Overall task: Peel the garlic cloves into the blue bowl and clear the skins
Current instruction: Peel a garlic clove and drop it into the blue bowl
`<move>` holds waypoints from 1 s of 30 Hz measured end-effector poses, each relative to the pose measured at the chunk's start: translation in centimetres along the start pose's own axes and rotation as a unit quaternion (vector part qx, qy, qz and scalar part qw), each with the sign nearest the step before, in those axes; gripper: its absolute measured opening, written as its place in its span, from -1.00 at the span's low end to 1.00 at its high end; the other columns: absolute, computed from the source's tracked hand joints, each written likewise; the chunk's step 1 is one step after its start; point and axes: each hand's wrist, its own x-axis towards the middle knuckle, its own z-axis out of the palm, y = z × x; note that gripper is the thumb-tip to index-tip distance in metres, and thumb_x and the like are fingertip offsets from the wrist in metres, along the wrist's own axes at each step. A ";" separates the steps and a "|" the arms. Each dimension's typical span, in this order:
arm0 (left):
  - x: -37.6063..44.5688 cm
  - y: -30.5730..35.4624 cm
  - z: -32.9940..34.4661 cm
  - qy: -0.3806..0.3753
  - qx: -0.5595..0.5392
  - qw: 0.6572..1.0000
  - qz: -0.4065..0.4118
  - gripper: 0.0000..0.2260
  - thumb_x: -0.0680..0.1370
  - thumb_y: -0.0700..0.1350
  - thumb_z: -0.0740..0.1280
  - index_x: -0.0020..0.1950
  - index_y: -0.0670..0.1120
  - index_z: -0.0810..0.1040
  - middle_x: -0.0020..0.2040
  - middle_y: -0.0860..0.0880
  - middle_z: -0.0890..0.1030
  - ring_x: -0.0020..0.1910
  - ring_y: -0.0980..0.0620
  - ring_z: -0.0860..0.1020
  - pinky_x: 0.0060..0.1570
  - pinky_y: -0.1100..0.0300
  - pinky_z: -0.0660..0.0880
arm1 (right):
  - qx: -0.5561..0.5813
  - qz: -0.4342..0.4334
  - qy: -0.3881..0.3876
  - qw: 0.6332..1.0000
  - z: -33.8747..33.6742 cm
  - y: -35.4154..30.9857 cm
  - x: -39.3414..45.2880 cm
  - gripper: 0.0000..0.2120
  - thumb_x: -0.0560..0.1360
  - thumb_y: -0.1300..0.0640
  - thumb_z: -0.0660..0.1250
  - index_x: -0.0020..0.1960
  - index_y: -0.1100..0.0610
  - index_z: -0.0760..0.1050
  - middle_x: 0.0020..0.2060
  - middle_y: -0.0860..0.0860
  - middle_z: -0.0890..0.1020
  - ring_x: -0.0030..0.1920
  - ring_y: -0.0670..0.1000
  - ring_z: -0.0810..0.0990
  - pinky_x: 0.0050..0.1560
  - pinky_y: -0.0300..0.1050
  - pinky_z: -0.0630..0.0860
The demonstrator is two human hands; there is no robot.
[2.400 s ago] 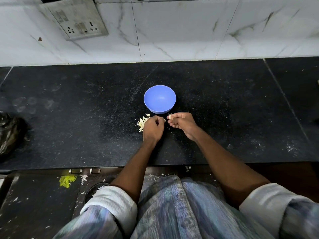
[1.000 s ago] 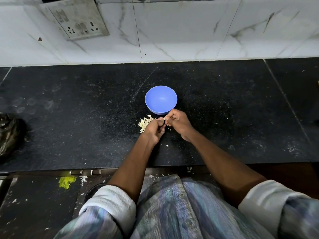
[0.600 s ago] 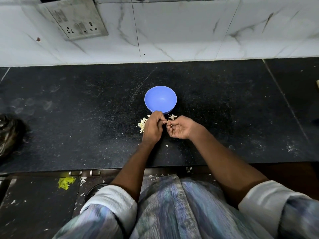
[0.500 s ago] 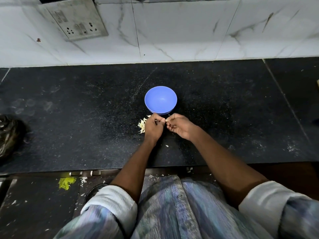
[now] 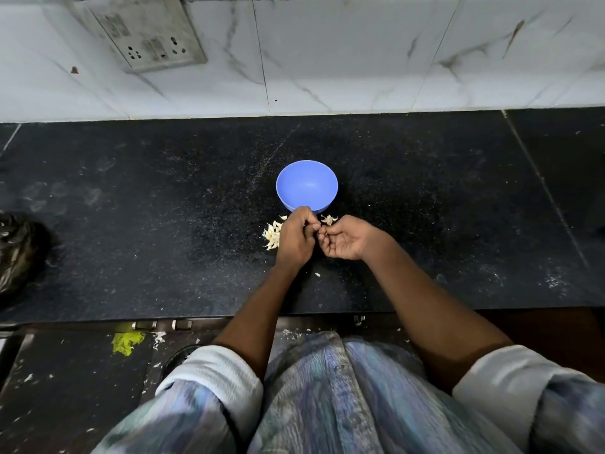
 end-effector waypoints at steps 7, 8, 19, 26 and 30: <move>-0.7 0.7 0.5 0.003 -0.145 0.943 -0.300 -0.76 0.57 -0.38 0.31 -0.18 -0.09 0.62 -0.25 -0.03 0.67 -0.24 0.04 0.58 -0.19 0.18 0.54 | -0.258 -0.234 0.087 0.933 0.3 1.8 1.3 -0.81 0.61 0.41 0.20 -0.09 0.21 0.48 -0.29 0.11 0.57 -0.25 0.02 0.54 -0.24 -0.18 0.47; -0.3 1.2 0.3 0.000 -0.204 0.900 -0.387 -0.74 0.58 -0.37 0.27 -0.19 -0.10 0.62 -0.31 -0.03 0.66 -0.27 0.05 0.57 -0.28 0.22 0.52 | -0.317 -0.297 0.098 0.895 0.2 2.2 1.6 -0.84 0.60 0.39 0.23 -0.09 0.20 0.49 -0.29 0.10 0.59 -0.25 0.01 0.54 -0.23 -0.16 0.48; 0.0 0.1 -0.8 -0.069 0.031 0.971 -0.226 -0.78 0.57 -0.36 0.31 -0.18 -0.10 0.61 -0.21 0.02 0.66 -0.19 0.06 0.57 -0.07 0.18 0.53 | -0.356 -0.252 0.120 0.892 0.1 2.1 1.4 -0.82 0.55 0.42 0.19 -0.07 0.22 0.52 -0.31 0.10 0.58 -0.31 -0.01 0.55 -0.33 -0.22 0.46; -0.5 0.3 -1.3 -0.077 0.197 0.977 0.002 -0.77 0.42 -0.42 0.33 -0.08 -0.10 0.54 -0.12 -0.04 0.63 -0.12 -0.04 0.54 -0.14 0.07 0.47 | -0.211 -0.124 0.075 0.967 0.3 1.0 0.4 -0.77 0.65 0.38 0.15 -0.08 0.19 0.50 -0.29 0.07 0.56 -0.27 -0.01 0.54 -0.25 -0.20 0.45; 0.2 1.9 -0.1 -0.007 -0.152 0.917 -0.369 -0.77 0.58 -0.33 0.27 -0.18 -0.09 0.61 -0.30 0.00 0.65 -0.25 0.03 0.57 -0.22 0.19 0.54 | -0.370 -0.325 0.105 0.864 0.2 1.8 1.2 -0.86 0.64 0.35 0.21 -0.04 0.20 0.49 -0.27 0.08 0.59 -0.25 -0.04 0.55 -0.26 -0.21 0.51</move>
